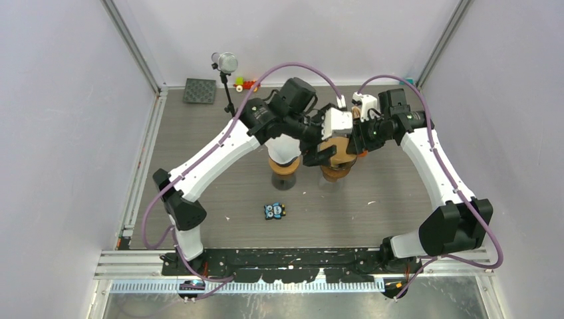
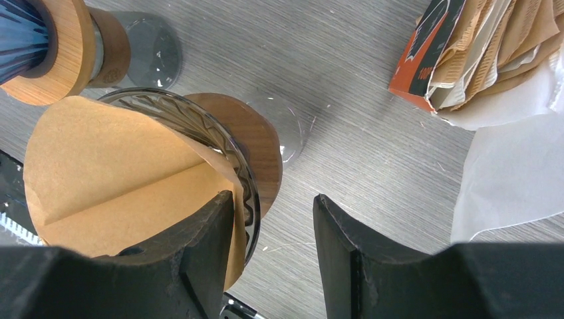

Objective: Place the coffee filter in the dripper
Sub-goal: Place the coffee filter in the coffee dripper.

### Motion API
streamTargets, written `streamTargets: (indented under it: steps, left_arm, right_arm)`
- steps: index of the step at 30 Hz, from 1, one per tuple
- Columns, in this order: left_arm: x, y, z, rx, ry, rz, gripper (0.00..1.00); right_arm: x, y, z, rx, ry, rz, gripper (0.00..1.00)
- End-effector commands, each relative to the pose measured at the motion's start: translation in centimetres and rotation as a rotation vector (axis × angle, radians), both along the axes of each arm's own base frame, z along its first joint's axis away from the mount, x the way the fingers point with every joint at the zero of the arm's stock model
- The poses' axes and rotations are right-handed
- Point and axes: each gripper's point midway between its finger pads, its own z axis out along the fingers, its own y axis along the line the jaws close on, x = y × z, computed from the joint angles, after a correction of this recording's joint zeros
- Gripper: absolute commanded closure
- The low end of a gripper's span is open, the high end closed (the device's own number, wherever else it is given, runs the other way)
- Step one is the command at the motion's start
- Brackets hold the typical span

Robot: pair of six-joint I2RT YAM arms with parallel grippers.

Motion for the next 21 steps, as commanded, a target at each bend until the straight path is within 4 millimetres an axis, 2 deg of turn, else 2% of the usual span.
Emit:
streamTargets:
  steps: [1, 6, 13, 21]
  left_arm:
    - [-2.5, 0.0, -1.6, 0.072, -0.14, -0.213, 0.16]
    - [-1.6, -0.7, -4.0, 0.147, -0.207, -0.248, 0.16]
    - [0.0, -1.6, -6.3, 0.214, -0.249, -0.251, 0.16]
    - [-0.1, -1.9, -8.6, 0.237, -0.211, -0.256, 0.16]
  right_arm:
    - [0.6, 0.4, 1.7, 0.025, -0.032, 0.012, 0.48]
    - [0.7, 0.4, 1.7, 0.024, -0.032, 0.011, 0.48]
    - [0.7, 0.4, 1.4, 0.019, -0.022, 0.013, 0.48]
    - [0.8, 0.4, 1.6, 0.017, -0.024, 0.018, 0.48]
